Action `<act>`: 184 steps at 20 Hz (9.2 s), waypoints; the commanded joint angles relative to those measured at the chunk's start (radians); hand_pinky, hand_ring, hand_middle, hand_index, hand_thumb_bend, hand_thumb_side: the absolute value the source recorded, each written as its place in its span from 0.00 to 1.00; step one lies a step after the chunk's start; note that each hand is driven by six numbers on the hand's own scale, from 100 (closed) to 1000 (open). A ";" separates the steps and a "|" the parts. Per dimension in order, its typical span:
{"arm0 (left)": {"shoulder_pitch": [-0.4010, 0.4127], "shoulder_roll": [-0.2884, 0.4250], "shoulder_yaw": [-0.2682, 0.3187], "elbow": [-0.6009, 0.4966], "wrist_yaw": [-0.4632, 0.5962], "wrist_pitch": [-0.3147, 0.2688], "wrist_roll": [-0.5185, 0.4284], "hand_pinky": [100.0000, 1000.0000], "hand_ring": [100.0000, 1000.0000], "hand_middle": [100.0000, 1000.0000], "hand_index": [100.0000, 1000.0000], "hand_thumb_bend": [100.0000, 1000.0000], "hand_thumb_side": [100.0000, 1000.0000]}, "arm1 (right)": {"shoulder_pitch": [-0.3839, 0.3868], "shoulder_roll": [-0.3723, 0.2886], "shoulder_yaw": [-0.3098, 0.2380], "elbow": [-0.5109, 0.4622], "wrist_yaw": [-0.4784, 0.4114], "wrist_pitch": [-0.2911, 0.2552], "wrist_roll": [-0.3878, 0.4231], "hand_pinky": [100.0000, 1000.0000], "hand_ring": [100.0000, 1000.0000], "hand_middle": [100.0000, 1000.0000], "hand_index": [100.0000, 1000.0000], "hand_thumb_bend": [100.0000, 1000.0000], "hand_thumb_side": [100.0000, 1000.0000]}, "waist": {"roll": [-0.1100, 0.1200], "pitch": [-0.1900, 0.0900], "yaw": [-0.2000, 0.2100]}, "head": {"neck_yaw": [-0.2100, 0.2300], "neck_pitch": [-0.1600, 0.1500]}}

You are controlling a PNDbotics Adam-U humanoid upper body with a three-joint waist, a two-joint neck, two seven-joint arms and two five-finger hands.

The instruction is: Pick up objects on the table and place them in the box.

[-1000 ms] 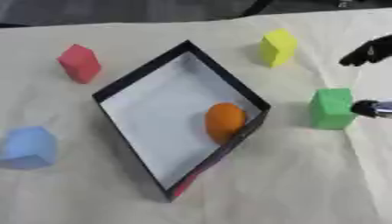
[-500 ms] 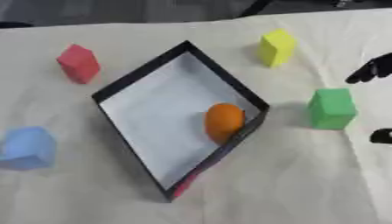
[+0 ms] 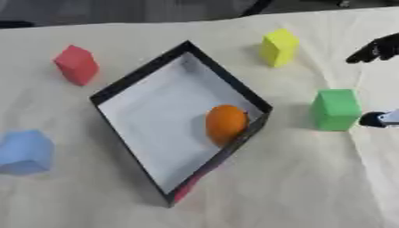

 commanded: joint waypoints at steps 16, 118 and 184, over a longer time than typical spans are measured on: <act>-0.024 -0.012 -0.004 -0.033 0.001 0.002 -0.011 0.87 0.91 0.92 0.96 0.87 0.73 | -0.139 0.083 0.143 0.126 0.049 0.107 0.135 0.86 0.86 0.83 0.89 0.49 0.33 | 0.002 0.024 0.040 | -0.035 -0.027; 0.000 0.030 0.068 -0.067 0.001 -0.045 0.054 0.88 0.91 0.91 0.95 0.83 0.73 | -0.742 0.455 0.114 0.719 0.362 -0.203 0.232 0.89 0.89 0.85 0.89 0.54 0.26 | -0.019 0.037 0.055 | -0.042 -0.084; 0.005 0.035 0.048 -0.061 -0.006 -0.039 0.042 0.88 0.91 0.89 0.94 0.81 0.74 | -0.905 0.607 0.422 0.171 0.254 -0.063 0.407 0.76 0.57 0.58 0.69 0.17 0.04 | -0.037 -0.022 0.065 | -0.079 -0.043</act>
